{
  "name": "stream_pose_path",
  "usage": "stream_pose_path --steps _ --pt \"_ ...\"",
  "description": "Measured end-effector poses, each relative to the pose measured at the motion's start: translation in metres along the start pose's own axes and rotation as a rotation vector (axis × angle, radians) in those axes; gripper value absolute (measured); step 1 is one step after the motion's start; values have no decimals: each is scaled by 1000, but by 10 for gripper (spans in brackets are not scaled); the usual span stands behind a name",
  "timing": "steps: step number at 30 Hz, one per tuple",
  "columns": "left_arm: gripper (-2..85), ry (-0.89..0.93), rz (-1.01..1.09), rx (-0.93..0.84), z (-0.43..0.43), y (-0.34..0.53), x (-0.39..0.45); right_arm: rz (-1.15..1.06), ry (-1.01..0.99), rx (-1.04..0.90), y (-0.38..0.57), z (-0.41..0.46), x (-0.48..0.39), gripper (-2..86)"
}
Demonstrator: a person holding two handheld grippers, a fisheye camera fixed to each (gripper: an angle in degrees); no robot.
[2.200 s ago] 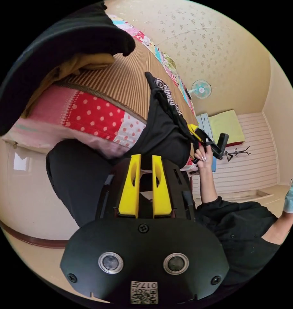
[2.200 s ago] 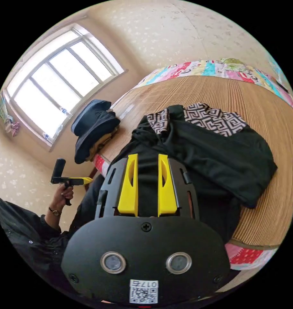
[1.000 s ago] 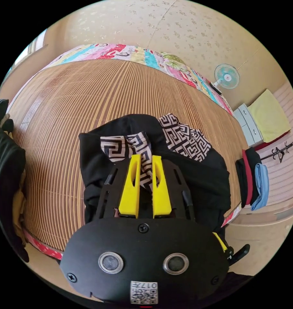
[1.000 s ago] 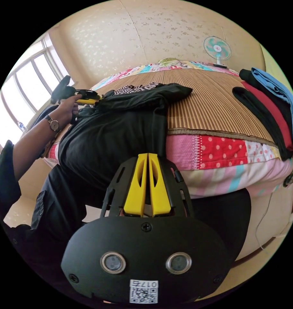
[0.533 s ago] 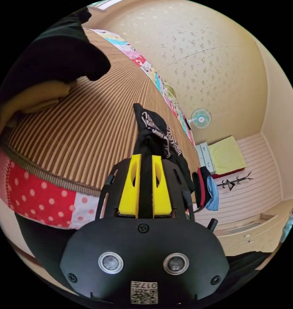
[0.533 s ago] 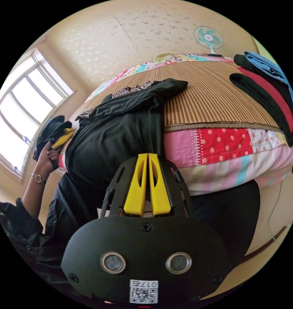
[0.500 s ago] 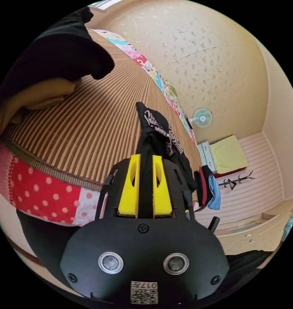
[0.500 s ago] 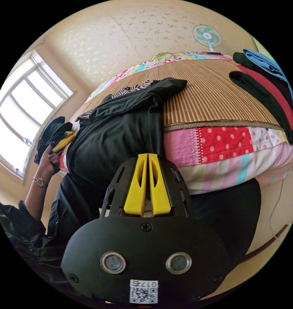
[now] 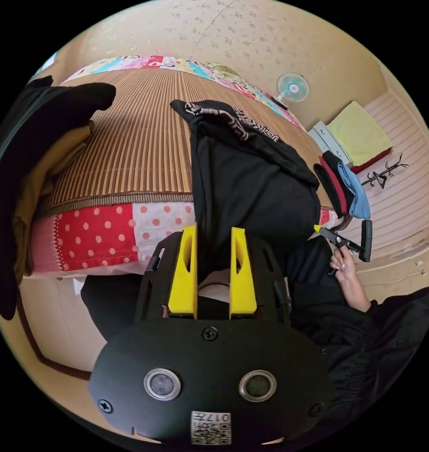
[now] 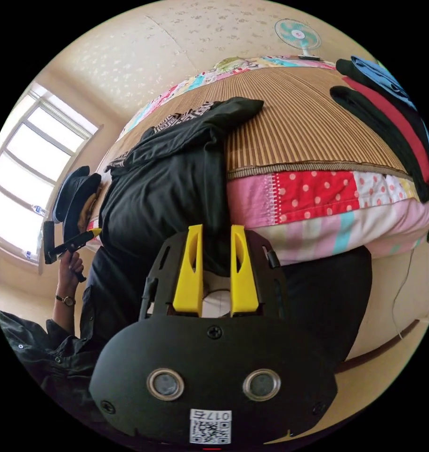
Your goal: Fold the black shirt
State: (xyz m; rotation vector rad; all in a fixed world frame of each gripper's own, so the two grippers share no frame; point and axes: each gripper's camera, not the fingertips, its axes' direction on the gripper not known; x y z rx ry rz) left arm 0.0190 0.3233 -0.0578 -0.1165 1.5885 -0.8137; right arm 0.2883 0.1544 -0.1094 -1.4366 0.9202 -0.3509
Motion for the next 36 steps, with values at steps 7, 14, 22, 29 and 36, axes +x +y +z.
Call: stream_pose_path --steps 7,14,22,29,36 --pt "9 76 33 151 -74 -18 13 4 -161 192 -31 -90 8 14" --pt "33 59 74 233 -109 -114 25 -72 -150 335 -142 -133 1 26" --pt "125 28 39 224 -108 -143 10 -57 -79 312 -189 -128 15 86" --pt "124 104 -49 84 -69 -71 -29 -52 -112 162 -117 -122 67 92" --pt "48 162 -213 124 -54 -38 -66 32 -349 95 -80 -115 132 96"
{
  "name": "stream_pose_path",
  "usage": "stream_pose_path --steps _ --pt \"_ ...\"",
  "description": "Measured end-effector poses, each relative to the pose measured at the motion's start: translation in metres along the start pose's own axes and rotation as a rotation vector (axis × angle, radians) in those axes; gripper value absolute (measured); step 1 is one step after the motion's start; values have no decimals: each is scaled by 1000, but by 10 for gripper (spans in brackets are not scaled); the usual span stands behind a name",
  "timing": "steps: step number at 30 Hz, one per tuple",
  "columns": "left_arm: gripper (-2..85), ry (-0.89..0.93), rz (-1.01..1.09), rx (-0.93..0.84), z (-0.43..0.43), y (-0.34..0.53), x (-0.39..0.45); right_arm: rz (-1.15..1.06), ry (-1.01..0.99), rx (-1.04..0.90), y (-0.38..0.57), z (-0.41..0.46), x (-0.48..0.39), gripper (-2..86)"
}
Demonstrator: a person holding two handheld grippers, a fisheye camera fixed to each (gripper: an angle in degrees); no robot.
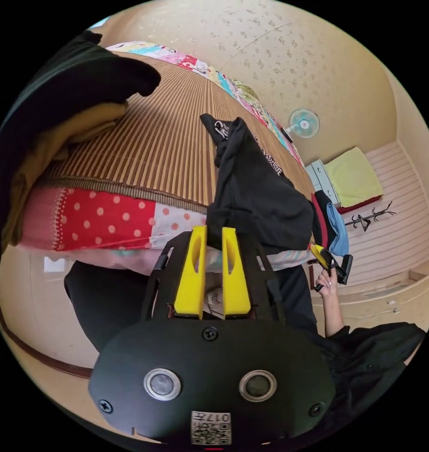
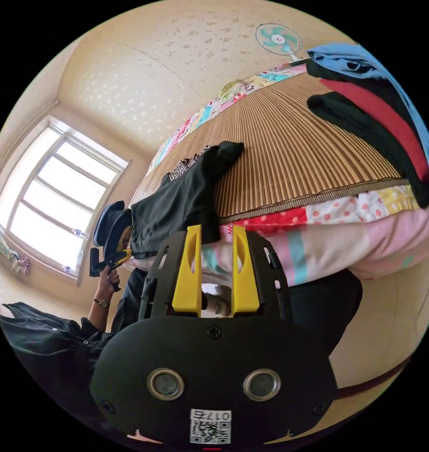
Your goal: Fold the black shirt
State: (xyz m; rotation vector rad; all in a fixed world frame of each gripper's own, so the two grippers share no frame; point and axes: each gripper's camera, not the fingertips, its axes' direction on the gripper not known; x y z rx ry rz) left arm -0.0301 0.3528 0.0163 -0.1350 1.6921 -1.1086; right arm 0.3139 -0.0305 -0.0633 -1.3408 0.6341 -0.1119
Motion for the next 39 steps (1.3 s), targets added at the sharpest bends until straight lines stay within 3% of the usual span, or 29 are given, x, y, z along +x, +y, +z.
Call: stream_pose_path --steps 6,16,20,23,28,31,34,39 --pt "24 120 -48 73 -28 11 -20 -2 -134 32 2 -22 25 98" --pt "-3 229 -31 193 -103 18 -48 -56 27 -51 -21 -30 21 64" --pt "-4 260 -35 192 -114 22 -58 -43 -16 -62 -21 -52 33 32" --pt "-5 354 -19 243 -128 30 -67 -50 -203 -30 -17 -85 45 21" --pt "-6 550 111 399 -172 45 -72 62 -858 211 -10 -167 84 14" --pt "-7 744 237 481 -202 49 -67 1 -1073 353 -11 -210 83 13" --pt "-7 875 374 535 -231 48 -55 -121 -1137 425 -18 -250 70 12" --pt "-7 938 548 549 -268 54 -32 -276 -1161 462 -24 -293 40 12"
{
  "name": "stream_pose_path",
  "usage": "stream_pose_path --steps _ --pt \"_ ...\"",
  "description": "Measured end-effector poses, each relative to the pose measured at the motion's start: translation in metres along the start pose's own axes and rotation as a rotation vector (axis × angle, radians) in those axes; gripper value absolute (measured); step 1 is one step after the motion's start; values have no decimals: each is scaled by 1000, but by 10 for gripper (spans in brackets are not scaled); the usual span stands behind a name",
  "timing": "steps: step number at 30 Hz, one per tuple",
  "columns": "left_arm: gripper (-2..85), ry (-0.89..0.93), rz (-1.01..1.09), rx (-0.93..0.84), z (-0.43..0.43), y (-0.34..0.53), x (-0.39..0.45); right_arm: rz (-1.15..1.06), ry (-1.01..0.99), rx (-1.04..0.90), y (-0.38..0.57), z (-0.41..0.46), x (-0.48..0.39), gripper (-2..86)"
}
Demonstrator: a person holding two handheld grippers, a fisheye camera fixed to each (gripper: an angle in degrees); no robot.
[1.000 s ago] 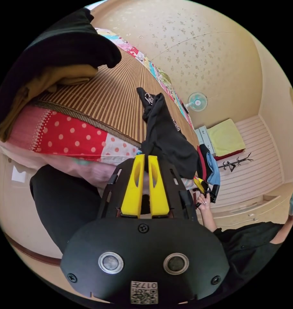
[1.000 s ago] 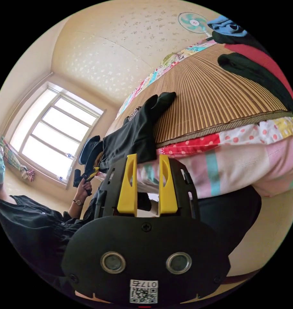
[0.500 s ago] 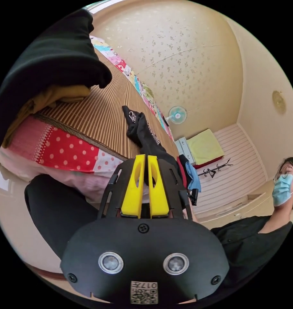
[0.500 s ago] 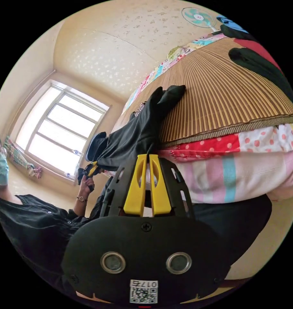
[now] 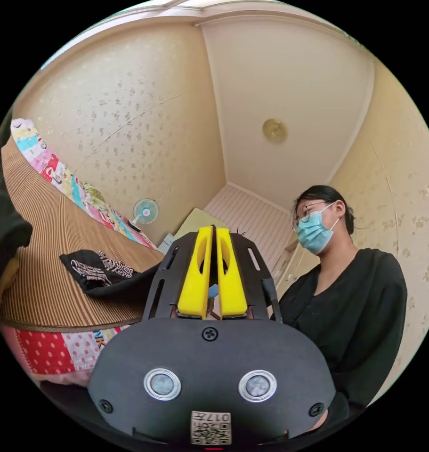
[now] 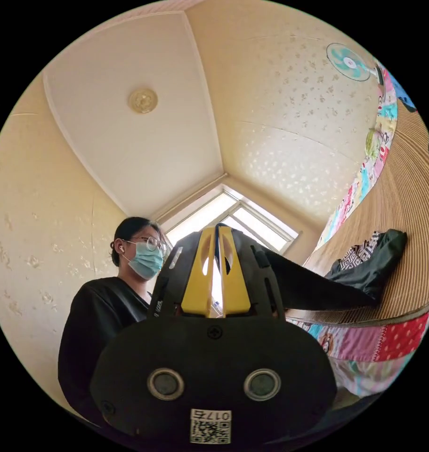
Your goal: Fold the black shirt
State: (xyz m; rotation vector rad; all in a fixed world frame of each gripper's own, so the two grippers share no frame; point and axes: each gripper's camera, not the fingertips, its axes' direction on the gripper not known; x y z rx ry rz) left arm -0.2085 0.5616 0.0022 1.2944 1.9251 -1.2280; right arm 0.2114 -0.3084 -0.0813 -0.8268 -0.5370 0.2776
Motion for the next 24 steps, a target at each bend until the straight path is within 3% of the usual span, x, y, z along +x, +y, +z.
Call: stream_pose_path --steps 5,8,10,14,18,24 --pt "-8 62 -7 11 -12 7 8 -39 -11 39 -7 -6 -26 13" --pt "-10 211 -2 240 -40 34 -4 -34 14 176 0 -31 -31 12" --pt "-10 118 -132 314 -52 62 -33 -21 57 295 14 -55 -24 12" --pt "-9 -97 -271 174 -30 91 -60 103 126 288 28 -52 4 12" --pt "-4 -263 -297 -108 33 102 -74 164 116 208 35 -14 30 13" --pt "33 -227 -252 -264 101 117 -89 232 65 87 20 76 72 14"
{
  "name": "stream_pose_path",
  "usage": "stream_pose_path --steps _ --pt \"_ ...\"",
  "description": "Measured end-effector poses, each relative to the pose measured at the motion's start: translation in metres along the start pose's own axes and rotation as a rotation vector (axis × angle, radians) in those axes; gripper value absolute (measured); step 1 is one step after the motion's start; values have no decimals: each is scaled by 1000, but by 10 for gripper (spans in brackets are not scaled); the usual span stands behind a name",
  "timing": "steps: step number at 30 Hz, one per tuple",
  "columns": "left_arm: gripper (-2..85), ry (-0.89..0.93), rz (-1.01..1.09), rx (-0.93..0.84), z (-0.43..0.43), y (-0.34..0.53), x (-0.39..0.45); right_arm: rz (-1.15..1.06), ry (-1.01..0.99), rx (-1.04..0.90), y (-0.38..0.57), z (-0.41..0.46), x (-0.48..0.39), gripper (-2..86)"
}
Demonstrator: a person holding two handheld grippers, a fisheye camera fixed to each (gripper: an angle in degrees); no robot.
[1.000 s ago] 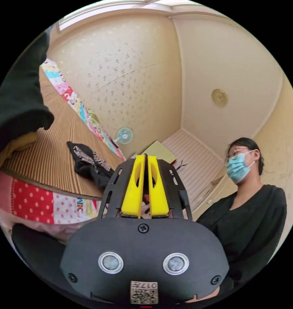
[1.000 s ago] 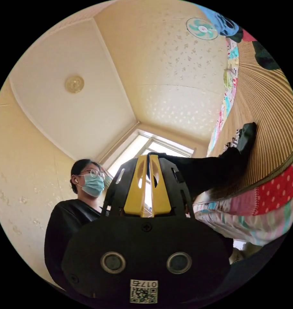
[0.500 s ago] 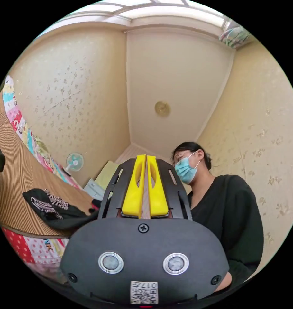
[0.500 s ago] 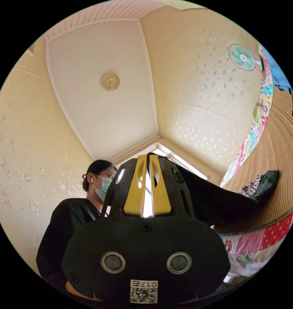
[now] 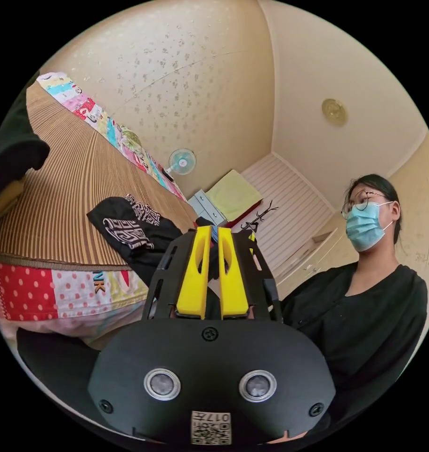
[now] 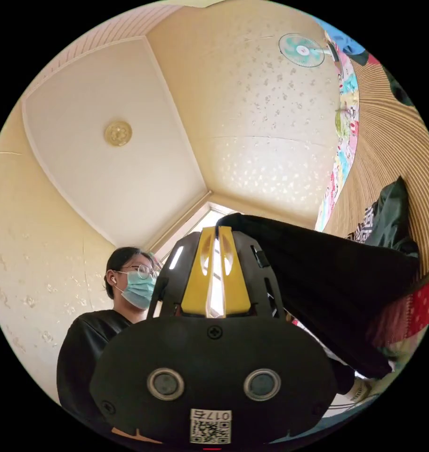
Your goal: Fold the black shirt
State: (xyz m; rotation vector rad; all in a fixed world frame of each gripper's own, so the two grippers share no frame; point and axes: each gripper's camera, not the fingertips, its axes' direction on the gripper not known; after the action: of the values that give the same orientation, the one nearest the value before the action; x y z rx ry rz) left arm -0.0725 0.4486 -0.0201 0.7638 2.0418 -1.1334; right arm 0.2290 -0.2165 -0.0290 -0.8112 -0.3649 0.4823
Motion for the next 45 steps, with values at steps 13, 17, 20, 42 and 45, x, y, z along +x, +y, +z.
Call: stream_pose_path --steps 13,17,20,42,45 --pt "66 -33 15 -379 183 75 2 -504 1093 11 -76 214 74 11" --pt "67 -49 28 -493 239 113 9 -541 1540 -393 -75 269 192 11" --pt "72 -79 83 -626 300 144 18 -424 1735 -753 -47 281 302 11" --pt "131 -816 1269 -747 573 458 67 -336 1563 -656 -28 283 359 12" --pt "118 -888 1305 -728 579 474 68 -249 1457 -615 -40 260 356 12"
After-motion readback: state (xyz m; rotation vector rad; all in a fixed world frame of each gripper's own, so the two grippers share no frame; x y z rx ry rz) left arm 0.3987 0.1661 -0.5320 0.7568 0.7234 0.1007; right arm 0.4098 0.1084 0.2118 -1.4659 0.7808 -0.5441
